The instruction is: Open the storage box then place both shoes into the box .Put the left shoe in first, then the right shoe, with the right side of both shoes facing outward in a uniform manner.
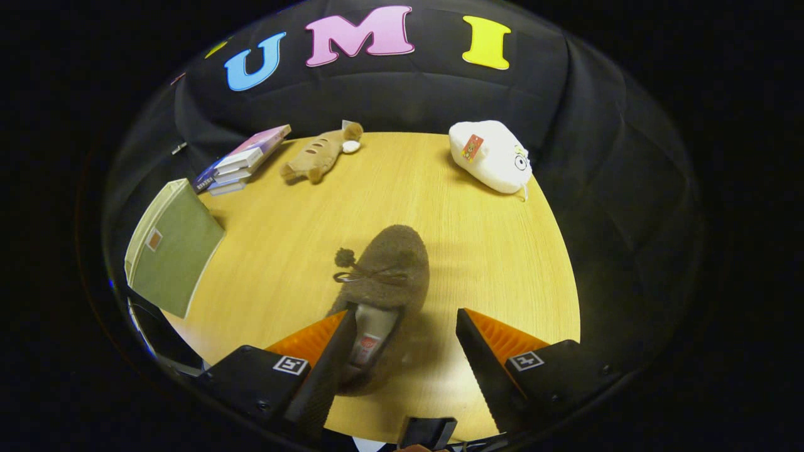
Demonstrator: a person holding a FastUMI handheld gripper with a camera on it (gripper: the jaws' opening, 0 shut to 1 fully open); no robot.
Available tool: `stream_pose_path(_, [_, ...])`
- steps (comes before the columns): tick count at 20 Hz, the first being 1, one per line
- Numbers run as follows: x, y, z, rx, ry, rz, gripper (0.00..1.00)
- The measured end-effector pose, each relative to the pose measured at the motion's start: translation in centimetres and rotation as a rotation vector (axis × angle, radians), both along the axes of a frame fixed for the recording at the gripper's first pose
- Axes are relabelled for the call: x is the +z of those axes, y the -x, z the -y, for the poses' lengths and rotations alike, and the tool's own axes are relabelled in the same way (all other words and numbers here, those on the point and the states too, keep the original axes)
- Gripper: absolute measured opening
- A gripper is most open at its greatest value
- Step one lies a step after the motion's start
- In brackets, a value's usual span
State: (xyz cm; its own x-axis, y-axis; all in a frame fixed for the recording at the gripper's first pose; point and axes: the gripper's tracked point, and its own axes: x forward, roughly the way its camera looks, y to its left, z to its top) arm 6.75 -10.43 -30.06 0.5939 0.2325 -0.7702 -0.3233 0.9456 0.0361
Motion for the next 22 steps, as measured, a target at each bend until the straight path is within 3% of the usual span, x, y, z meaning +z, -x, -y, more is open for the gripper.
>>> stream_pose_path(9, [-4.8, -2.0, 0.0, -0.059, 0.011, -0.069, 0.99])
stream_pose_path(10, [-4.8, -2.2, -0.3, -0.062, 0.0, -0.073, 0.96])
stream_pose_path(14, [-5.5, -2.4, -1.7, -0.108, -0.04, -0.132, 0.63])
stream_pose_path(16, [-5.5, -2.5, -2.0, -0.111, -0.027, -0.132, 0.52])
stream_pose_path(17, [-5.3, -2.5, -1.9, -0.109, -0.018, -0.128, 0.52])
stream_pose_path(18, [-5.6, -2.5, -2.0, -0.105, -0.015, -0.131, 0.43])
stream_pose_path(20, [-5.8, -2.9, -1.4, -0.114, 0.015, -0.121, 0.43])
stream_pose_path(22, [-5.8, -3.2, -1.0, -0.14, 0.031, -0.114, 0.2])
